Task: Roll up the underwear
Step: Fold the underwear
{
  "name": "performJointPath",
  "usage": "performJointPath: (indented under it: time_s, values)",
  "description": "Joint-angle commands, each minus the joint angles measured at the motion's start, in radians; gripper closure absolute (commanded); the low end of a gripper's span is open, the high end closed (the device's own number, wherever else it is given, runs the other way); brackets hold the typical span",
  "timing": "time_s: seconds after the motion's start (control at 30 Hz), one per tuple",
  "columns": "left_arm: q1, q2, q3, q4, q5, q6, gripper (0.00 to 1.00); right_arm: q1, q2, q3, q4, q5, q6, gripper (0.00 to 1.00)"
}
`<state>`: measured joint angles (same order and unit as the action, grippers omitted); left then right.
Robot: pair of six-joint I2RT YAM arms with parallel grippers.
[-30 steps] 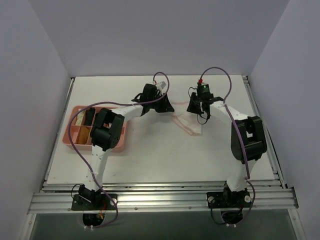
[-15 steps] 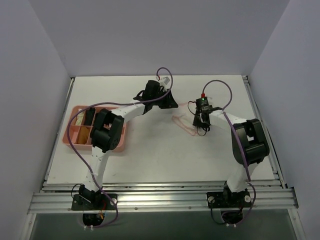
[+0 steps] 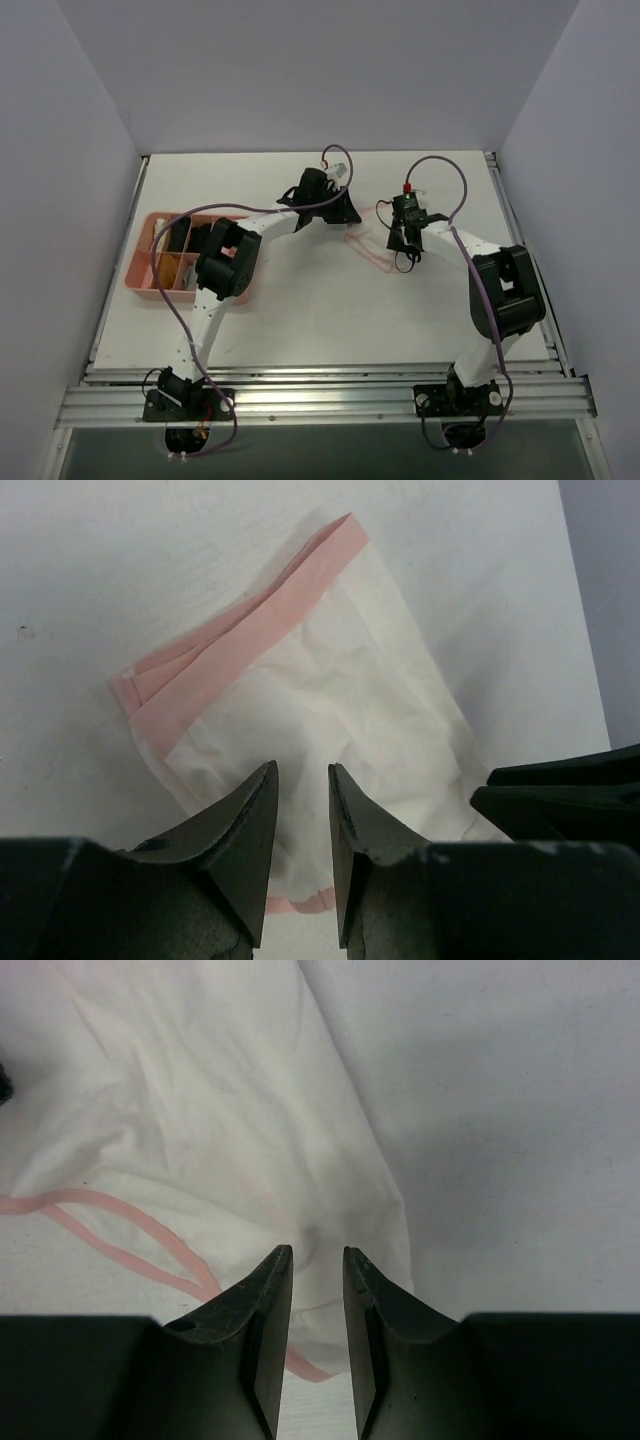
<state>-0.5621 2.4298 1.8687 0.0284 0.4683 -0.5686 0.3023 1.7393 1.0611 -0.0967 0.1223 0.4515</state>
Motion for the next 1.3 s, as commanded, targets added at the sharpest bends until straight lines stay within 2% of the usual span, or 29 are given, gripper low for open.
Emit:
performJointPath:
  time_s: [0.0,0.17,0.33,0.63,0.8,1.03,1.27]
  values:
    - [-0.002,0.038,0.066,-0.015,0.004,0.019,0.64,0.006,-0.061,-0.012,-0.041,0.06,0.004,0.77]
    - [0.005,0.092,0.125,-0.088,-0.023,0.052,0.64,0.006,-0.054,-0.084,-0.015,0.076,0.029,0.77]
    - [0.019,0.092,0.121,-0.102,-0.033,0.073,0.64,0.006,-0.038,-0.147,0.009,0.094,0.049,0.78]
    - [0.019,0.069,0.101,-0.143,0.001,0.133,0.62,0.029,-0.076,-0.136,-0.012,0.099,0.02,0.75]
    - [0.014,-0.012,0.021,-0.102,0.02,0.139,0.59,0.043,-0.153,-0.095,-0.012,0.037,-0.007,0.74]
    - [0.011,-0.006,0.055,-0.137,0.05,0.142,0.57,0.054,-0.127,-0.119,0.061,-0.096,-0.024,0.76]
    - [0.016,0.02,0.063,-0.176,0.04,0.162,0.56,0.075,-0.093,-0.21,0.088,-0.066,0.003,0.78]
